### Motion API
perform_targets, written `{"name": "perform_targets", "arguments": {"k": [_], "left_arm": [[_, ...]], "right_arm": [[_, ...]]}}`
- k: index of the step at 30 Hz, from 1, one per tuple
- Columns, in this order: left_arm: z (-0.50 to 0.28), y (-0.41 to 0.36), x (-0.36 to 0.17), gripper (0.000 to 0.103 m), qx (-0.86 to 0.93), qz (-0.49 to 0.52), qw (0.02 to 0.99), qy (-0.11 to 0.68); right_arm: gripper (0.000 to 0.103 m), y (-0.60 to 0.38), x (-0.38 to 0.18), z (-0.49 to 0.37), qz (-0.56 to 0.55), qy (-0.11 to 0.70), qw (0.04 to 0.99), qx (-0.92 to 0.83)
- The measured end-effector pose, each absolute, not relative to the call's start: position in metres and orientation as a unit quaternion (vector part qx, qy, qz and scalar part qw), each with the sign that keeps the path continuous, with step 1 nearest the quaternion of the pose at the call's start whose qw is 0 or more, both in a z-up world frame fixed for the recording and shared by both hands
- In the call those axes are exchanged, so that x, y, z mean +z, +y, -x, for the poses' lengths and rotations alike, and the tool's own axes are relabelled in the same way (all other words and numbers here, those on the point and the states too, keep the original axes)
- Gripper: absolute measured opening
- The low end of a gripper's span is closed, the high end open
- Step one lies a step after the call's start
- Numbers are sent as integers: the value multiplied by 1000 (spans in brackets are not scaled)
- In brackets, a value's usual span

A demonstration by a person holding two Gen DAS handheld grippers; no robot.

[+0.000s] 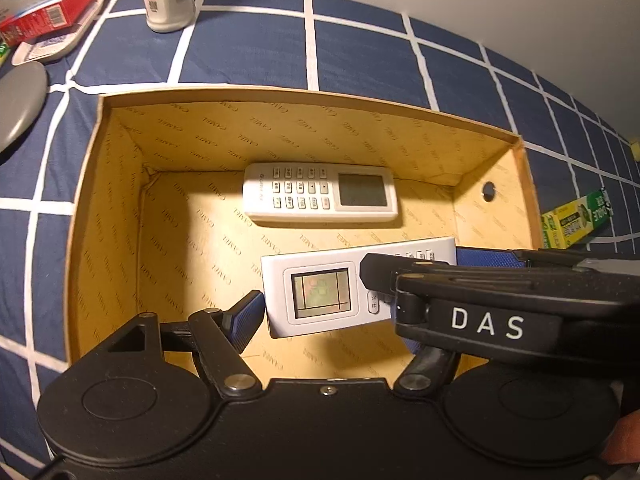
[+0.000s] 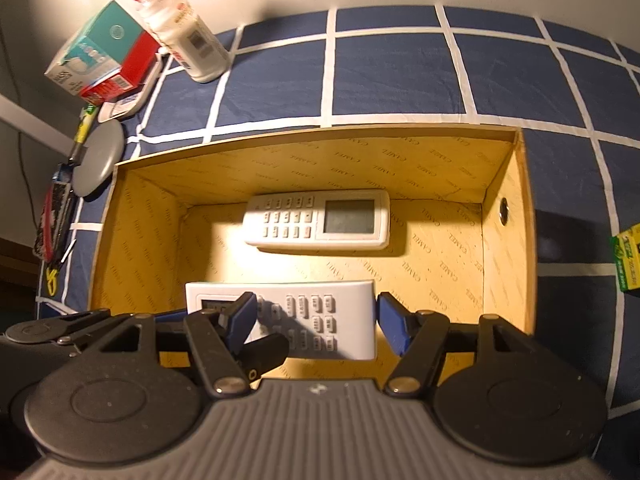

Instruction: Organize objects

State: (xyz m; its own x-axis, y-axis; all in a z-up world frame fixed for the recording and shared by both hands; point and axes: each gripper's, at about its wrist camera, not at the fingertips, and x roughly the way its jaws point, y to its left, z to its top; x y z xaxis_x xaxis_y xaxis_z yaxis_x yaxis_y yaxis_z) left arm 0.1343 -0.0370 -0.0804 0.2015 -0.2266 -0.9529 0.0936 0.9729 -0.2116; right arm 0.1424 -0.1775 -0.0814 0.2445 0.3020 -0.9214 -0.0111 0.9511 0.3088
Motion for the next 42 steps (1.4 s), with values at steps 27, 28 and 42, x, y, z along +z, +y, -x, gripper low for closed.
{"name": "perform_targets", "arguments": {"k": [27, 28, 42], "left_arm": [[-177, -38, -144, 68, -127, 38, 734, 666], [-178, -38, -145, 68, -128, 38, 734, 666], [-182, -40, -145, 71, -129, 40, 731, 668]], "right_arm": [[65, -184, -149, -181, -141, 645, 747, 75], [65, -184, -150, -182, -141, 645, 747, 73], [66, -184, -151, -185, -146, 647, 746, 64]]}}
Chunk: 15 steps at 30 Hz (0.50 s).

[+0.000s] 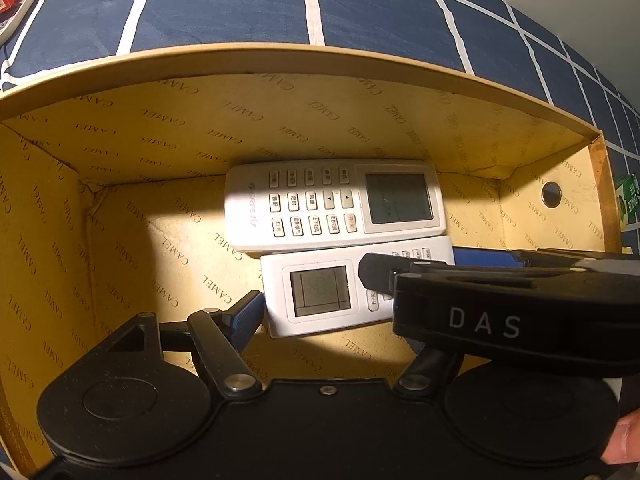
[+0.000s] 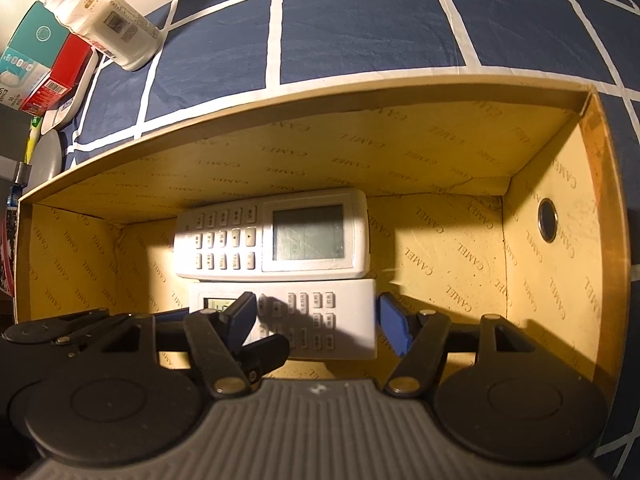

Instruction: Organize objects

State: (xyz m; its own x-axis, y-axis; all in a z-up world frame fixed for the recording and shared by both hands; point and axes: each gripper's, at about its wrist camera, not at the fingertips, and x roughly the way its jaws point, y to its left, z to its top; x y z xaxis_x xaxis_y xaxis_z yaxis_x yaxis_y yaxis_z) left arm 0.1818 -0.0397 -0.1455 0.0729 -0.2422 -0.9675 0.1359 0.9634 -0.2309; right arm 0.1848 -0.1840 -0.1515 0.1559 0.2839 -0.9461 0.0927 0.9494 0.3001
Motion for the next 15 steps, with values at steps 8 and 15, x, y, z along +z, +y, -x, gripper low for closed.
{"name": "perform_targets", "arguments": {"k": [8, 15], "left_arm": [[-170, -40, -126, 72, -123, 44, 740, 660], [-151, -42, -93, 76, -116, 38, 758, 641]], "right_arm": [[66, -183, -133, -175, -140, 634, 758, 68], [67, -189, -97, -156, -144, 608, 777, 72]]}}
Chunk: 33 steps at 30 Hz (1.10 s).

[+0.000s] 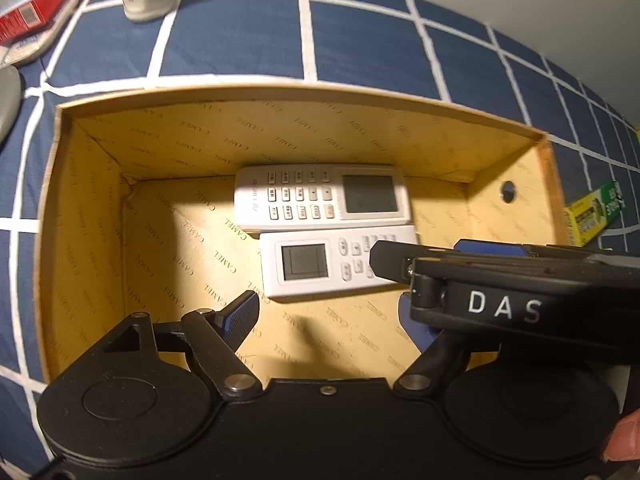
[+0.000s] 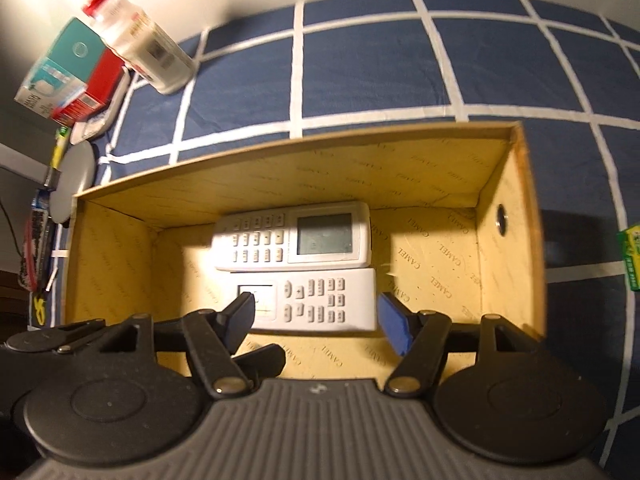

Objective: Organize objects
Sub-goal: 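Open the right gripper to release the remote beside the first one, then move the right gripper out of the box to the white TV remote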

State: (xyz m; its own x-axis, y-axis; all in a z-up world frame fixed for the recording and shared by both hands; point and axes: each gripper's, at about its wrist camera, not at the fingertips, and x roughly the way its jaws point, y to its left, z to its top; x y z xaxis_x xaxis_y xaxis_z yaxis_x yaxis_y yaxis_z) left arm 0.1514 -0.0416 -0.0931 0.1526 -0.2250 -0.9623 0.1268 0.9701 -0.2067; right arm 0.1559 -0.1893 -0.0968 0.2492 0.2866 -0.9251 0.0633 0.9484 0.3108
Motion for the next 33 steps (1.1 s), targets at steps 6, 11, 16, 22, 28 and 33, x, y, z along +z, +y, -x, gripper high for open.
{"name": "perform_targets", "arguments": {"k": [6, 11, 16, 22, 28, 33], "left_arm": [[-127, -43, -61, 78, -112, 35, 776, 620], [-107, -49, -44, 79, -114, 29, 785, 608], [-88, -59, -25, 89, -120, 16, 799, 589], [-70, -80, -13, 90, -145, -5, 803, 578], [-55, -104, -8, 96, -171, -27, 802, 572], [-44, -127, -4, 103, -194, -51, 801, 564]], "right_arm": [[69, -195, -65, -134, -144, 586, 794, 73], [77, -206, -40, -112, -150, 565, 809, 66], [84, -222, -22, -89, -159, 548, 820, 52], [90, -245, -9, -60, -174, 530, 829, 27], [97, -272, 1, -32, -193, 513, 837, -8], [103, -297, 6, -8, -211, 496, 841, -42]]}}
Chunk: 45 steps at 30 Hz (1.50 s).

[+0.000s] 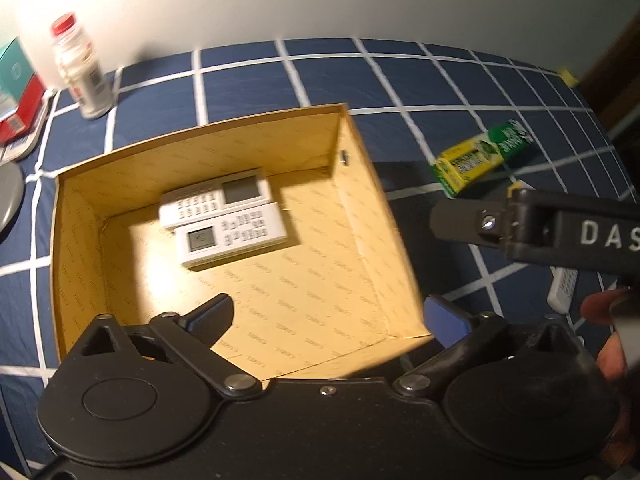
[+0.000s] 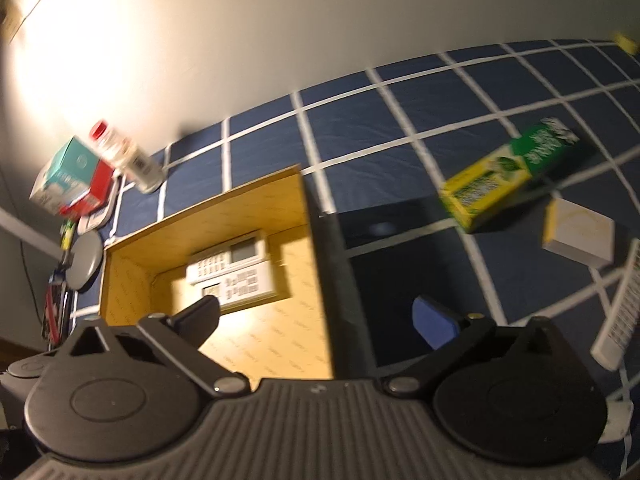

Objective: Organize objects
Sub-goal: 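Move the right gripper out of the box to the white TV remote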

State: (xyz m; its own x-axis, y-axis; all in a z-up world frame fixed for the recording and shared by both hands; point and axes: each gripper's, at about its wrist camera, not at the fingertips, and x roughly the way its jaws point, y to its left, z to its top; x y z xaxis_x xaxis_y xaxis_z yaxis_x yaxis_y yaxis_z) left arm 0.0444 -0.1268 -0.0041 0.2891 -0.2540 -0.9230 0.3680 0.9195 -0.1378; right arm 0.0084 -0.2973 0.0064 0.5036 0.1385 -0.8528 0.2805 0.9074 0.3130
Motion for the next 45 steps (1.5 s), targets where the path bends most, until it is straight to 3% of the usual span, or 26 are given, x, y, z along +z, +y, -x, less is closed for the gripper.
{"name": "perform_targets", "arguments": {"k": [15, 32, 45], "left_arm": [[-13, -208, -1, 103, -225, -78, 796, 556], [27, -326, -15, 103, -159, -43, 808, 566], [48, -357, -14, 103, -136, -34, 815, 562]], "right_arm": [[103, -386, 13, 45, -237, 477, 840, -102], [103, -521, 6, 70, -201, 499, 841, -60], [103, -559, 19, 93, -160, 487, 857, -53]]}}
